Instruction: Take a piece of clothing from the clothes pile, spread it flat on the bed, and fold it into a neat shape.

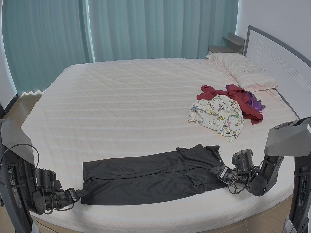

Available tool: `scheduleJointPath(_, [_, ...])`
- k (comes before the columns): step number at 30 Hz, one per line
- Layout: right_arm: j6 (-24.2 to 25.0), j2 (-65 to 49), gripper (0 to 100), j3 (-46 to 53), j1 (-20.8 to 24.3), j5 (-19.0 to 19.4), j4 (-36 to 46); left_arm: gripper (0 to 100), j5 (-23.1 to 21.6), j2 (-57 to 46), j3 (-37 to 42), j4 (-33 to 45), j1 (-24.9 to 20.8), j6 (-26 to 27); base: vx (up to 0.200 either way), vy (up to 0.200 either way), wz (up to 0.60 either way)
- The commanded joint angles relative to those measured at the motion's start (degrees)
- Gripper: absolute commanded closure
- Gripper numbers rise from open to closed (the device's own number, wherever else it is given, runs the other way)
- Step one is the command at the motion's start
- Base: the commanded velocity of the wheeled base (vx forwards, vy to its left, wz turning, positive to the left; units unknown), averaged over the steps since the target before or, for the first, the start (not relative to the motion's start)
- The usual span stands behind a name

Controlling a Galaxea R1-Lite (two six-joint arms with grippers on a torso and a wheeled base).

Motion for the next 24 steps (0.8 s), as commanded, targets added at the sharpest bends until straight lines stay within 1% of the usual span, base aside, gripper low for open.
scheduleJointPath(1, [0.1, 0.4, 0, -1.2, -0.4, 0.1, 0.0, 0, 0.1, 1.0, 0.9, -0.6, 0.0, -0.1, 0.000, 0.000, 0.00])
scheduleJointPath(9, [-0.1, 3.0, 0, -3.0, 0.1, 0.1, -0.1, 0, 0.1, 1.2, 0.9, -0.9, 0.0, -0.1, 0.000, 0.000, 0.00])
scheduleJointPath(14, [-0.6, 4.2, 0, -3.1, 0.1, 0.0, -2.9, 0, 0.1, 1.2, 0.9, -0.9, 0.0, -0.1, 0.000, 0.000, 0.00])
scheduleJointPath(15, [-0.6, 4.2, 100, -3.1, 0.1, 0.0, -2.9, 0, 0.1, 1.2, 0.9, -0.9, 0.0, -0.1, 0.000, 0.000, 0.00])
scheduleJointPath(24, [-1.4, 3.8, 100, 0.3, -0.3, 0.0, -3.5, 0, 0.1, 1.2, 0.9, -0.9, 0.0, -0.1, 0.000, 0.000, 0.00])
